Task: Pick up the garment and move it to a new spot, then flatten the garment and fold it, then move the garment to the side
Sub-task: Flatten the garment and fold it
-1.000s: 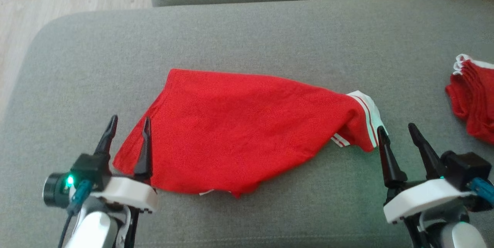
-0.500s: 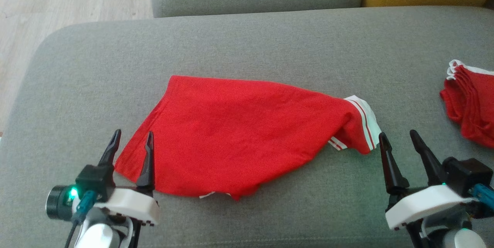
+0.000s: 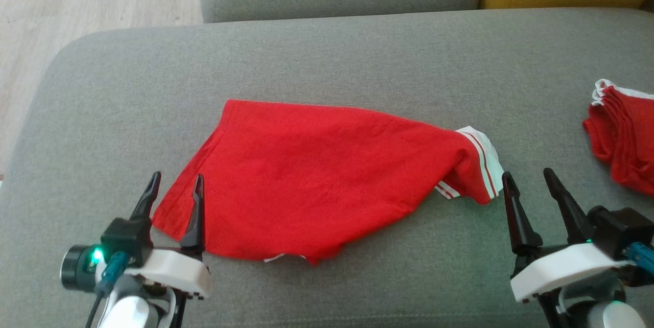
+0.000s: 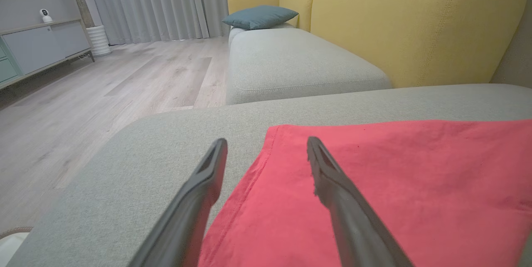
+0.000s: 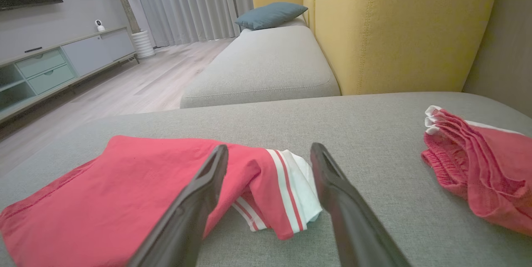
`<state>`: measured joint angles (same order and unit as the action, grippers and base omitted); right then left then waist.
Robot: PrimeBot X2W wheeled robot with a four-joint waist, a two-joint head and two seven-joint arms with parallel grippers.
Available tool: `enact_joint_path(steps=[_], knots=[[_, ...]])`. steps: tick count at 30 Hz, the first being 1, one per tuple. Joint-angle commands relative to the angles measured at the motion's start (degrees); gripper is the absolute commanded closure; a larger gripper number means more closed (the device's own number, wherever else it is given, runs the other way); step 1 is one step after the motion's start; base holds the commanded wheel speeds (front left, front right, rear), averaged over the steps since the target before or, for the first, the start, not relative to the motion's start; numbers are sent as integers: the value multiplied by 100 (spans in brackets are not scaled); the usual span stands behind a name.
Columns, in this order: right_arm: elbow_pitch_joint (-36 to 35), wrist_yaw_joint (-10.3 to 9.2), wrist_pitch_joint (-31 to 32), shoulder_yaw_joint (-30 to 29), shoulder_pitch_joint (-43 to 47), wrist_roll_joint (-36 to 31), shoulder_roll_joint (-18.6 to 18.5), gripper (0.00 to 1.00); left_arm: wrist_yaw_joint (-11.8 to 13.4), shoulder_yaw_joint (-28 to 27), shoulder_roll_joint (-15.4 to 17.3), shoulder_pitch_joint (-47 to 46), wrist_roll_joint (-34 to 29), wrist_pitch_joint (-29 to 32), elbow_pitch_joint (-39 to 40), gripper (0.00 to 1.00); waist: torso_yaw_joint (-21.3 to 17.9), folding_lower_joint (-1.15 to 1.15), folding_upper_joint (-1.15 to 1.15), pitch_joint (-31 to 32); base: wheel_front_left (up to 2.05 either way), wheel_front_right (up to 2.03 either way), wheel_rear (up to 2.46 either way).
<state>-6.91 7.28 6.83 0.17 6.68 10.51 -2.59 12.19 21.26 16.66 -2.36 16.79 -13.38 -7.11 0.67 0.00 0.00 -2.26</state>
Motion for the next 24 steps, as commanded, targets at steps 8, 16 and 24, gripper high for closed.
enact_joint_path(steps=[8, 16, 24], knots=[[-242, 21, -19, 157, -168, 10, -29, 0, 82, -182, 156, -264, 6, -38, 175, 0, 20, 0, 0, -13, 0, 0, 0], [-62, 21, 55, 1, -217, 107, -29, 0, 110, -107, 148, -399, -50, -25, 262, 0, 56, 0, 0, -205, 0, 0, 0], [670, 21, 49, -391, -753, 117, -270, 0, 101, -37, 97, -745, -129, -47, 346, 0, 121, 0, 0, -714, 0, 0, 0]])
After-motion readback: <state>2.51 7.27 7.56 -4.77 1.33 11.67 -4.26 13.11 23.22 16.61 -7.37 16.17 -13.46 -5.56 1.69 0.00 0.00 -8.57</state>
